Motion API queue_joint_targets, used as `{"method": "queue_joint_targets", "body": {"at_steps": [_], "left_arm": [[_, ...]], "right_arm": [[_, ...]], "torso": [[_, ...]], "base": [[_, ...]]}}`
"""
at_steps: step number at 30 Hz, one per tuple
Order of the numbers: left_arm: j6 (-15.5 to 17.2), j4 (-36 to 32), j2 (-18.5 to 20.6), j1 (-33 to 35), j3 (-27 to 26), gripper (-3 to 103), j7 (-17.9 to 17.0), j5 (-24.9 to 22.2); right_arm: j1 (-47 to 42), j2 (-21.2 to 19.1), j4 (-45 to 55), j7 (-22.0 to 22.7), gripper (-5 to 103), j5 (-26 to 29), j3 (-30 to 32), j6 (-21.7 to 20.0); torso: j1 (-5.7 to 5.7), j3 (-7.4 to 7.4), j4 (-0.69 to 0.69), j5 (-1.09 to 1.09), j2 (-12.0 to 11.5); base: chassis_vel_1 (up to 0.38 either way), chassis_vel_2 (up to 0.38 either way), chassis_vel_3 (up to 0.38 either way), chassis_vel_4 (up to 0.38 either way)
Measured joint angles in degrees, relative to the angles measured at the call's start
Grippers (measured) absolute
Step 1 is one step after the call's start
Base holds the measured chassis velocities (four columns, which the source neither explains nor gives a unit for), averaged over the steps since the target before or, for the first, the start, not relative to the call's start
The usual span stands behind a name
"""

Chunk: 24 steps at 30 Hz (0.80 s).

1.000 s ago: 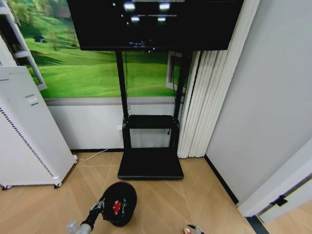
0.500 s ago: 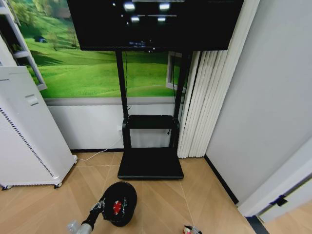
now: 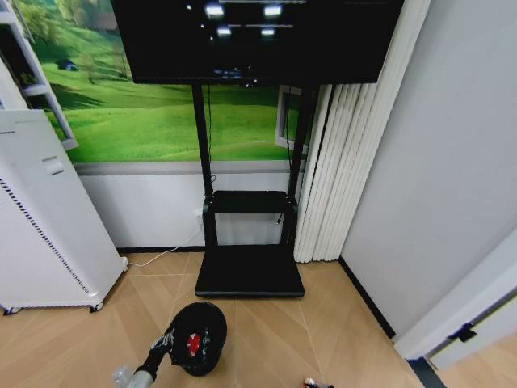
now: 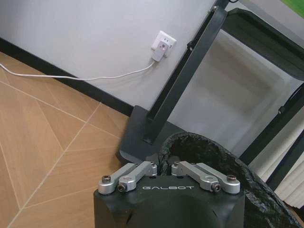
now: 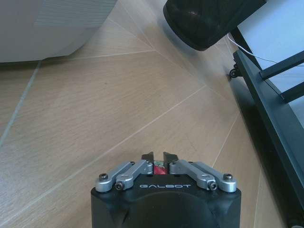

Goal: Pick up the trash bin and place the garbage on the floor into it.

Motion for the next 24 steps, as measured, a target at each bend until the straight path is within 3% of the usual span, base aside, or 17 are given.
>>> {"method": "queue_joint_targets", "body": {"at_steps": [3,14,21,24], "left_arm": [[0.0,-0.1,-0.1,0.0,0.2,8,0.0,0.0],[0.0,0.1,-0.5,-0.3,0.6,8,0.0,0.3],[0.0,-0.1,-0.4,-0.3,0.7,8,-0.2,0.4],[0.0,-0.1,-0.4,-0.6,0.8,8,-0.3,0.6]], "right_arm": [[0.0,0.0,0.0,0.0,1,0.0,0.0,0.0],[0.3,-0.3,0.9,0.2,0,0.2,0.1,0.0],[2.8,-2.6,4.9,0.4,0,0.6,0.1,0.1],[3.3,-3.8,6.8,2.6,0,-0.4,0.5,0.1]], "torso": [[0.00,0.00,0.00,0.00,0.0],[0.00,0.00,0.00,0.00,0.0],[0.00,0.00,0.02,0.00,0.0],[0.00,0.00,0.01,0.01,0.0]], "base": [[0.000,0.000,0.000,0.000],[0.000,0.000,0.000,0.000],[0.000,0.000,0.000,0.000],[0.000,0.000,0.000,0.000]]}}
